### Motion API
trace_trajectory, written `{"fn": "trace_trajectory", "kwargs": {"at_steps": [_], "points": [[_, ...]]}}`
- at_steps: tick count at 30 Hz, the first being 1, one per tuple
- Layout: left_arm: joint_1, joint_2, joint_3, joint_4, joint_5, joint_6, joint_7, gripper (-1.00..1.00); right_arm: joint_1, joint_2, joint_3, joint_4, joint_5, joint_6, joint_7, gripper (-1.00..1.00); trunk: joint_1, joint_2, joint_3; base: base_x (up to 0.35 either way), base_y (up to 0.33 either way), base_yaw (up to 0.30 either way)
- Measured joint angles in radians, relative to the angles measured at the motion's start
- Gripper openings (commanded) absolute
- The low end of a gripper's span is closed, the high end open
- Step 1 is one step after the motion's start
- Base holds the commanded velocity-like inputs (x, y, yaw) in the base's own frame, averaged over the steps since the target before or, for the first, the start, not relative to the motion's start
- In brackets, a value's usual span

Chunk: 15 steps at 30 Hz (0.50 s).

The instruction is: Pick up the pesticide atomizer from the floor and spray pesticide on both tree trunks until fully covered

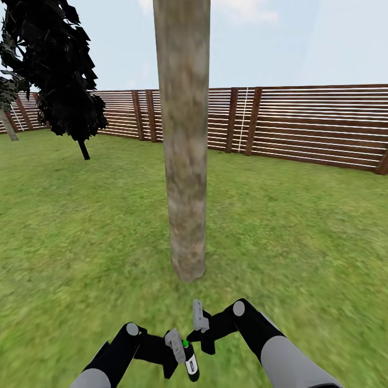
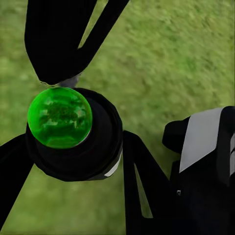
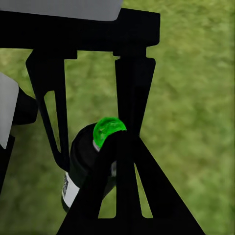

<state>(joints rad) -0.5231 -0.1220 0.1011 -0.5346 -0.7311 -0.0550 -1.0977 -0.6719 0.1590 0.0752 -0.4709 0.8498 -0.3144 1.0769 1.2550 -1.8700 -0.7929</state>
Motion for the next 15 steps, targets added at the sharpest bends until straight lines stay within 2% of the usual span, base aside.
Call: {"fn": "trace_trajectory", "kwargs": {"at_steps": [5, 7, 9, 11, 13, 15], "points": [[0.002, 0.008, -0.004, 0.003, -0.01, -0.002, -0.001, -1.0, 0.0, -0.001, 0.0, 0.0, 0.0, 0.0, 0.0, -1.0, 0.0, 0.0, 0.0, 0.0, 0.0, 0.0], [0.004, 0.024, -0.006, 0.003, -0.022, 0.001, 0.005, -1.0, 0.0, -0.001, 0.0, 0.0, 0.0, 0.0, 0.0, -1.0, 0.0, 0.0, 0.0, 0.0, 0.0, 0.0], [0.003, 0.061, -0.006, 0.003, -0.045, 0.002, 0.011, -1.0, 0.0, -0.001, 0.0, 0.0, 0.0, 0.0, 0.0, -1.0, 0.0, 0.0, 0.0, 0.0, 0.0, 0.0], [0.003, 0.114, -0.001, 0.001, -0.059, 0.003, 0.013, -1.0, 0.0, -0.004, -0.002, 0.0, -0.001, 0.0, 0.0, -1.0, 0.0, 0.0, 0.0, 0.0, 0.0, 0.0], [0.007, 0.171, 0.003, 0.001, -0.06, 0.003, 0.015, -1.0, 0.0, -0.007, -0.006, 0.003, -0.001, -0.001, 0.001, -1.0, 0.0, 0.0, 0.0, 0.0, 0.0, 0.0], [0.01, 0.217, 0.008, 0.002, -0.056, 0.003, 0.015, -1.0, 0.0, -0.015, -0.008, 0.005, 0.0, -0.002, 0.0, -1.0, 0.0, 0.0, 0.0, 0.0, 0.0, 0.0]]}}
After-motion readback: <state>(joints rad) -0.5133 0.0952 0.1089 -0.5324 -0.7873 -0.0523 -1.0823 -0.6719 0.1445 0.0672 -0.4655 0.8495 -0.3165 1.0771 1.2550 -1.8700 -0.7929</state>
